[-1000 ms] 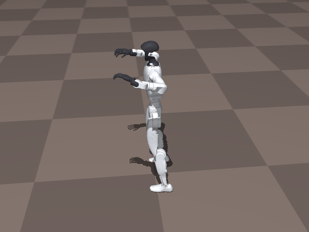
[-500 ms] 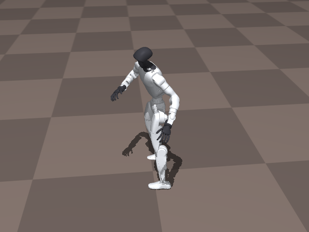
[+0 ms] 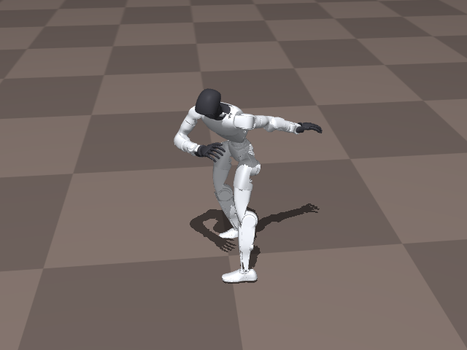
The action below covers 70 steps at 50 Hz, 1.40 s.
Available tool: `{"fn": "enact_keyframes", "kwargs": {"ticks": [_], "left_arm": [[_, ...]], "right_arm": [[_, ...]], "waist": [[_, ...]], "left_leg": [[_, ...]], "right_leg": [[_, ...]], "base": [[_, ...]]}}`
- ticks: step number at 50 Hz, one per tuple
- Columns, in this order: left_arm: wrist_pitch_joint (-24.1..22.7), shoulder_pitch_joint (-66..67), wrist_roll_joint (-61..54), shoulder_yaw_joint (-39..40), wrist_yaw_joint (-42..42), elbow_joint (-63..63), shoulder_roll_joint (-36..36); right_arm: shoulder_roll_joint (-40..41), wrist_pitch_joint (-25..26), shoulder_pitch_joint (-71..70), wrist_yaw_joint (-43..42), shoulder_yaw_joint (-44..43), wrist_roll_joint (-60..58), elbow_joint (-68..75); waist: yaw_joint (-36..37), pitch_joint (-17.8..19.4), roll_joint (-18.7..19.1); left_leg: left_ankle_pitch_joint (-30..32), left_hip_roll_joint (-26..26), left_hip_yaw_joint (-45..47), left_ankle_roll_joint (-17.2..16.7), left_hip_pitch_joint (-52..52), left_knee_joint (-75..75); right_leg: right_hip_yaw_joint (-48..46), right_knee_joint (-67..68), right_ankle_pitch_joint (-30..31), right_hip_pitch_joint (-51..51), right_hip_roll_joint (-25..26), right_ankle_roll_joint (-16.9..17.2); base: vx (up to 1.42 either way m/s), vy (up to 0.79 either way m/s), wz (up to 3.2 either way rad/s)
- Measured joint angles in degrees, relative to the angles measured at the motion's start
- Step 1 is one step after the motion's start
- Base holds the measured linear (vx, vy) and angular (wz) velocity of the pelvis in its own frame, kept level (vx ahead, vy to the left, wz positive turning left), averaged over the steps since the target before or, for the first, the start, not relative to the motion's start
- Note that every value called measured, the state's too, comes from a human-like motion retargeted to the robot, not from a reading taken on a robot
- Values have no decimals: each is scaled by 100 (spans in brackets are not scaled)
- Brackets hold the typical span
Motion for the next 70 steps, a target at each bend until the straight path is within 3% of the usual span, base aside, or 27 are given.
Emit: {"fn": "enact_keyframes", "kwargs": {"ticks": [6, 10, 15, 17, 20, 23, 25, 28, 30, 32, 33, 38, 43, 49, 55, 56, 60, 64, 68, 70], "left_arm": [[259, -483, -105, 242, 6, 198, 324], [328, -914, 424, 405, -29, 167, 1061], [375, -1729, 1147, 232, 154, 197, 2823], [391, -2365, 1404, -112, 424, 227, 3759], [429, -3397, 2368, -746, 429, 45, 5076], [339, -5274, 3116, -2340, 415, -657, 6013], [178, -7550, 3472, -4613, 638, -1335, 6170], [-75, -11053, 4321, -8213, 813, -2659, 5762], [-280, -12857, 5140, -10027, 864, -3618, 5385], [-481, -14038, 5880, -11063, 904, -4523, 4988], [-587, -14322, 6087, -11188, 941, -4918, 4776], [-770, -15063, 6734, -11229, 892, -6274, 4080], [-735, -15205, 6699, -11229, 813, -6803, 3995], [-786, -14843, 6752, -11229, 574, -7066, 4360], [-794, -14071, 6275, -11095, 535, -6956, 5001], [-787, -13870, 5971, -10917, 600, -6898, 5160], [-732, -12687, 5401, -9929, 727, -6493, 5650], [-561, -10997, 5174, -8308, 1002, -5852, 5728], [-377, -8744, 5150, -5995, 1381, -5229, 5313], [-342, -7049, 5322, -4432, 1412, -5131, 4841]], "right_arm": [[-113, -35, 1038, 226, -459, 232, -609], [-414, -172, 2076, 330, -866, 538, -1150], [-1050, -186, 3033, 428, -1370, 744, -1498], [-1372, -50, 3307, 346, -1578, 730, -1465], [-1780, 9, 4090, 40, -1918, 587, -1311], [-2090, 156, 4900, -352, -2182, 402, -909], [-2190, 229, 5440, -628, -2421, 431, -444], [-2220, 192, 6543, -494, -3256, 635, -160], [-2149, 60, 6994, -336, -3614, 805, -30], [-2176, -91, 7246, -126, -3810, 906, 26], [-2306, -102, 7315, -76, -3900, 987, 74], [-2615, -236, 7622, 331, -4257, 1391, 43], [-2519, -227, 7426, 682, -4104, 1662, -86], [-1902, -327, 6738, 1141, -3444, 1680, -100], [-1418, -325, 5971, 1197, -2847, 1456, -64], [-1415, -249, 5708, 1203, -2711, 1388, -9], [-1196, -185, 4939, 1132, -2337, 1228, 39], [-991, -188, 4375, 966, -2196, 1022, -80], [-1014, -204, 3752, 763, -2045, 691, -230], [-1059, -305, 3588, 535, -1843, 362, -356]], "waist": [[-468, 0, -45], [-1093, 0, -79], [-2032, 0, -7], [-2351, -69, 95], [-3010, -259, 314], [-3718, -482, 578], [-4082, -657, 764], [-4425, -862, 959], [-4723, -993, 957], [-5068, -1118, 1047], [-5170, -1182, 1134], [-5632, -1396, 1494], [-5886, -1416, 1573], [-5932, -1480, 1236], [-5440, -1489, 857], [-5284, -1360, 869], [-4634, -992, 610], [-3790, -645, 310], [-2862, -225, 199], [-2480, -180, 197]], "left_leg": [[-30, 47, 416, 66, -368, 349], [-663, -220, 954, -73, -717, 1591], [-726, -102, 1824, -73, -227, 1584], [-256, 88, 2192, 63, 331, 641], [-206, 107, 2569, 42, 789, 397], [-273, 78, 2780, 34, 1153, 353], [-379, 55, 2870, 33, 1369, 424], [-583, 62, 3016, 28, 1626, 600], [-826, 52, 3122, 8, 1707, 926], [-1134, 99, 3288, 150, 1747, 1251], [-1048, 111, 3366, 30, 1902, 1108], [-1245, 198, 3896, -7, 2371, 1195], [-1517, 268, 4296, -4, 2723, 1472], [-1994, 278, 4200, -73, 2382, 2577], [-1946, 89, 3626, -73, 2091, 2710], [-1831, 133, 3490, -56, 2214, 2416], [-1677, 82, 2933, -46, 2181, 2254], [-1583, -88, 2325, -27, 1891, 2330], [-1454, -285, 1725, 11, 1621, 2279], [-1631, -388, 1551, 137, 1515, 2297]], "right_leg": [[478, 320, 32, -720, 65, -207], [916, 1082, -62, -1228, -119, -187], [1668, 957, 77, -1255, 31, -40], [2012, 303, 345, -1078, 242, -52], [2265, 98, 462, -857, 286, 84], [2403, -40, 500, -569, 279, 196], [2467, -112, 500, -340, 271, 278], [2580, -203, 497, -48, 304, 333], [2667, -168, 455, 103, 314, 400], [2779, -281, 437, 260, 385, 401], [2885, -341, 485, 312, 417, 445], [3336, -526, 525, 594, 588, 510], [3669, -480, 434, 820, 720, 487], [3578, 236, 60, 723, 637, 591], [3140, 291, -26, 827, 368, 558], [3056, -27, 76, 1025, 419, 421], [2604, -349, 149, 1403, 344, 281], [2082, -359, 97, 1538, 183, 226], [1537, -349, 38, 1627, 26, 199], [1221, -22, -161, 1554, -137, 330]], "base": [[-14, -9, -70], [-8, -1, -97], [-9, 1, -137], [-11, 2, -149], [-1, 8, -96], [6, 10, -58], [9, 11, -45], [11, 11, -50], [14, 12, -53], [13, 12, -68], [11, 9, -91], [11, 9, -93], [6, 6, -69], [0, 4, 10], [-7, 1, 78], [-12, -5, 88], [-10, -2, 108], [-8, -1, 128], [-5, -1, 133], [3, 0, 133]]}}
